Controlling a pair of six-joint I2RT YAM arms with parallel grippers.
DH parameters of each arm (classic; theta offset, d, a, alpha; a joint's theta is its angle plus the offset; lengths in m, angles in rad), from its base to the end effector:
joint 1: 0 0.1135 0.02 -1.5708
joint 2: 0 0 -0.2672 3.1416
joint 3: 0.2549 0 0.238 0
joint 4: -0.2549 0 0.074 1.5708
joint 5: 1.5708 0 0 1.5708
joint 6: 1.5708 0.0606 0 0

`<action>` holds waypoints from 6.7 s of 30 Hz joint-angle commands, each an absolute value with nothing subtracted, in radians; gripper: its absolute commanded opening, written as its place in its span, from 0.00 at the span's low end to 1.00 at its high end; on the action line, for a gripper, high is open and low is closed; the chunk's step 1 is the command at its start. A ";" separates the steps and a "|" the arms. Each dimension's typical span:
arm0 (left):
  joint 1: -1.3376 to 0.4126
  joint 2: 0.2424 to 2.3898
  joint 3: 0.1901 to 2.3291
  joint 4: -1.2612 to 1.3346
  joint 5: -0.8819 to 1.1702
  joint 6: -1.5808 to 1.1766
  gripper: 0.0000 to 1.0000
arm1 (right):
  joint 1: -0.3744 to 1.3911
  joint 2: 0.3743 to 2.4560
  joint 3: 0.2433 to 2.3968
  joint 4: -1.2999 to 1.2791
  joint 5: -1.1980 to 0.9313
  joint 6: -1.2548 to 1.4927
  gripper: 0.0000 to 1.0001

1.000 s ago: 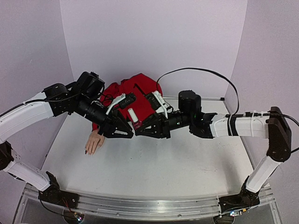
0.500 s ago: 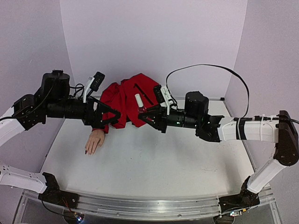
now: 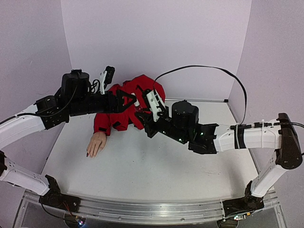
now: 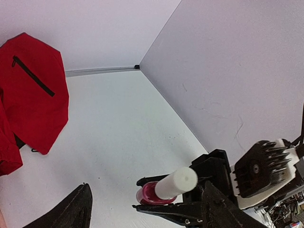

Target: Paint the nails

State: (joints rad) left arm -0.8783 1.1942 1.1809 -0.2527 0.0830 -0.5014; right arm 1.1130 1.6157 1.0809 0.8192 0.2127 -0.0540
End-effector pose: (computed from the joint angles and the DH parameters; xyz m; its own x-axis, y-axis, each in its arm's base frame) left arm 0.1765 -0.2206 0.3836 -0.5404 -0.0988 -0.8356 0.6367 0.6012 -0.4829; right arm 0.1832 0.3429 0.3521 0.1663 0.2182 -0.9616 -0.7794 0.6265 0.0073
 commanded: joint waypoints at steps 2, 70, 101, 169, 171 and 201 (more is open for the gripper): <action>-0.886 1.180 1.173 -0.123 0.050 -0.496 0.76 | 1.130 1.636 1.151 0.842 0.297 -0.096 0.00; -0.792 1.088 1.093 -0.177 0.539 -0.326 0.92 | 0.961 1.397 1.000 0.715 0.088 0.027 0.00; -0.883 1.315 1.201 0.087 0.204 -0.463 0.52 | 1.149 1.571 1.125 0.745 0.409 -0.038 0.00; -0.866 1.256 1.197 -0.099 0.209 -0.528 0.70 | 1.102 1.549 1.123 0.660 0.248 -0.033 0.00; -0.865 1.269 1.204 -0.099 0.208 -0.528 0.66 | 1.111 1.561 1.131 0.661 0.252 -0.034 0.00; -0.874 1.296 1.226 -0.029 1.376 -0.081 0.00 | 0.936 1.440 1.037 1.335 -1.156 0.647 0.00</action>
State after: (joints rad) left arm -0.8188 1.3075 1.1839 -0.0162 0.9764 -0.1749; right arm 0.9428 1.4799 1.0283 0.7330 -0.8181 0.3183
